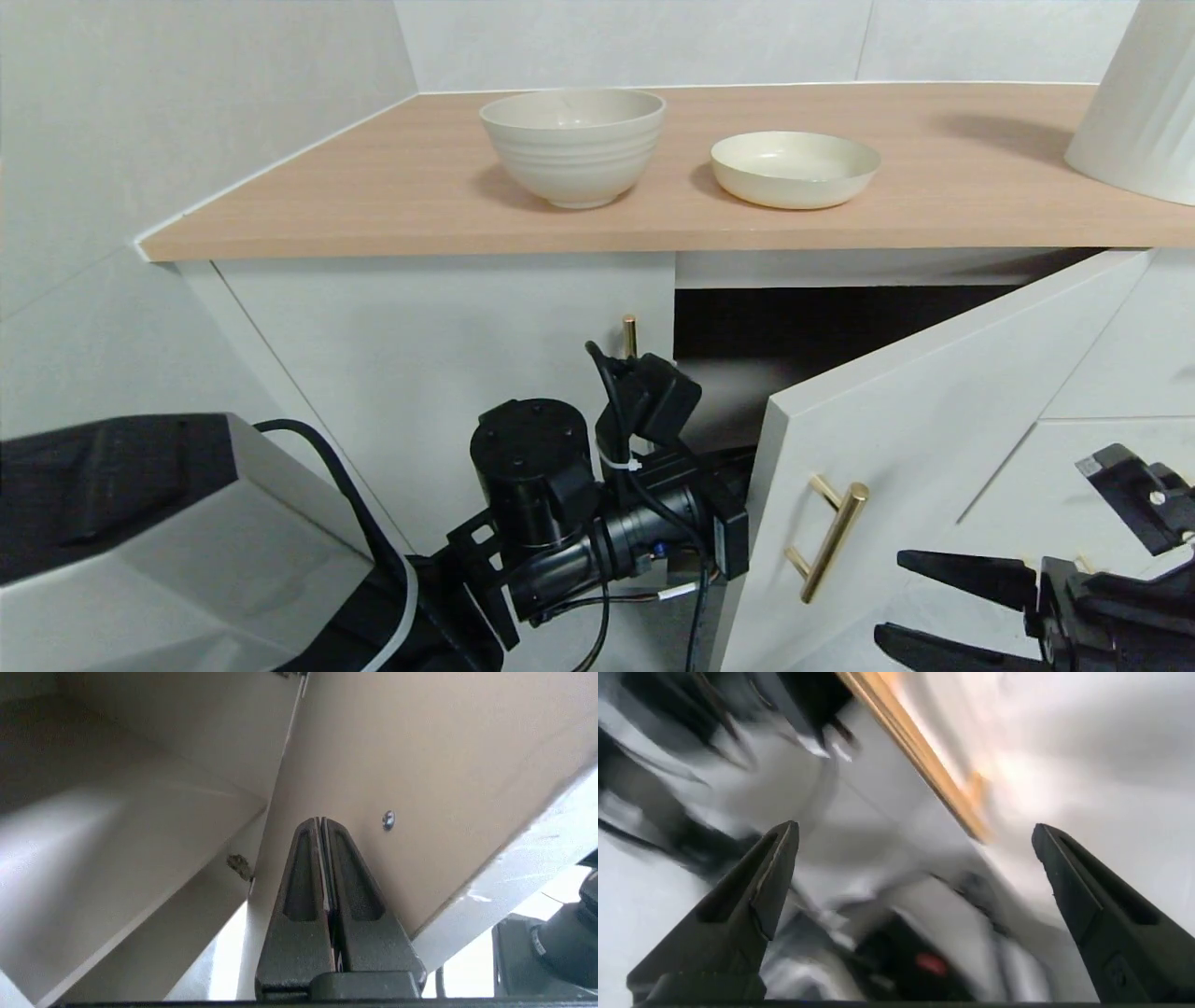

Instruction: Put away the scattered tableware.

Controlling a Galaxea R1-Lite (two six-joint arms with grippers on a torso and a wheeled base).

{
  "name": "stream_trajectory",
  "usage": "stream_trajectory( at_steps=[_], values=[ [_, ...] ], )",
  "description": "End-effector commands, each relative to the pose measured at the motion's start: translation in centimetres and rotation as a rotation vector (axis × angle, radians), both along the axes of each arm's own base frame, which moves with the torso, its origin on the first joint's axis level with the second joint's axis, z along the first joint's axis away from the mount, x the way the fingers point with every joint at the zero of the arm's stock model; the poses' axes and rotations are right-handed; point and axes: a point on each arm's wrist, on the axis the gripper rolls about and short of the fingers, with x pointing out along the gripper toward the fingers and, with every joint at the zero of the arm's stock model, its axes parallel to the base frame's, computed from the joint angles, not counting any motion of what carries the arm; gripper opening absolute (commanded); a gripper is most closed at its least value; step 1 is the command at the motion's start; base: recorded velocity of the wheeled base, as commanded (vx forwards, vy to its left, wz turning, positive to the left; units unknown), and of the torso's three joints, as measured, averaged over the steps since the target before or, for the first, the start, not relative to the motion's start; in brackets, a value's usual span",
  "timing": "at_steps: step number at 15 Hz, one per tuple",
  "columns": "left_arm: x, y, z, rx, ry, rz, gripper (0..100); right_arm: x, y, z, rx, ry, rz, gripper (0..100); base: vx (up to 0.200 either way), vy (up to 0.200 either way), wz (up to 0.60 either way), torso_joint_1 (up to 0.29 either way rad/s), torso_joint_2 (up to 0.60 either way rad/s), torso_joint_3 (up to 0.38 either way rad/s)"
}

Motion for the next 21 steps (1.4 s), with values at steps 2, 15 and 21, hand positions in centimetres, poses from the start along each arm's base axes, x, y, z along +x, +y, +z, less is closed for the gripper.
stream_trajectory(
  at_steps=[2, 15, 21],
  values=[
    [-0.2, -0.1, -0.1, 0.008, 0.007, -0.006, 0, -1.8, -1.5, 1.2, -0.091, -0.122, -0.046, 100, 0.000, 0.000, 0.00, 0.000, 0.00, 0.000],
    [0.9, -1.4, 0.1, 0.048, 0.047, 0.000, 0, -5.2, -3.5, 5.3, -0.135, -0.126, -0.024, 100, -0.077, 0.000, 0.00, 0.002, 0.00, 0.001],
    [2.9, -3.5, -0.9, 0.041, 0.091, 0.003, 0, -5.2, -3.5, 5.1, -0.138, -0.121, -0.022, 100, -0.033, 0.000, 0.00, -0.002, 0.00, 0.000]
  ],
)
